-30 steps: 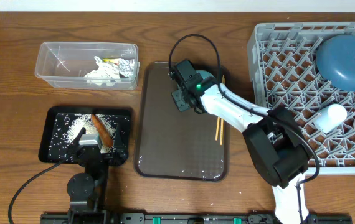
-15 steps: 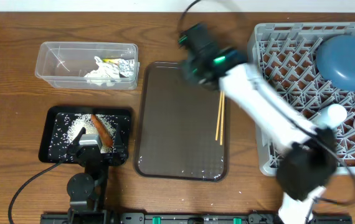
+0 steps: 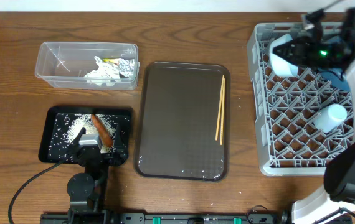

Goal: Sort waste into correct bins and load items into the dishwasher rack
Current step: 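Carry the bowl right and place it in the rack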

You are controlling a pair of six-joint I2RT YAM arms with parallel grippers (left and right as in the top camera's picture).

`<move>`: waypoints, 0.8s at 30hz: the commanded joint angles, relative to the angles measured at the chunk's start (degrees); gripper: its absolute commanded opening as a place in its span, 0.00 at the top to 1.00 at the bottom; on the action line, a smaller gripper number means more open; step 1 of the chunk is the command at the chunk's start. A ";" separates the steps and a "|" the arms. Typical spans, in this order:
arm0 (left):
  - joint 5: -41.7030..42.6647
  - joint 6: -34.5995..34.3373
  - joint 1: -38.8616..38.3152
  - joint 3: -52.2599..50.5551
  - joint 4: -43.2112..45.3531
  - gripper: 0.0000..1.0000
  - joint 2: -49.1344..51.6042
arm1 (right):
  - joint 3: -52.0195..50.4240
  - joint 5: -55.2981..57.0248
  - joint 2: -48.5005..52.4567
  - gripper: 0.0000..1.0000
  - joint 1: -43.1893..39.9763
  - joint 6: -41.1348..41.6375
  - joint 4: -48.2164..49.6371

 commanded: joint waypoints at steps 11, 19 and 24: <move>-0.66 -0.04 0.26 -1.51 -1.05 0.02 -0.37 | -19.89 -18.53 0.61 0.99 -4.57 9.46 28.57; -0.66 -0.04 0.26 -1.51 -1.05 0.02 -0.37 | -21.38 -11.67 0.61 0.99 -6.64 9.90 26.75; -0.63 -0.07 0.26 -1.51 -1.05 0.02 -0.37 | -21.38 -5.92 0.61 0.99 -8.87 9.81 21.79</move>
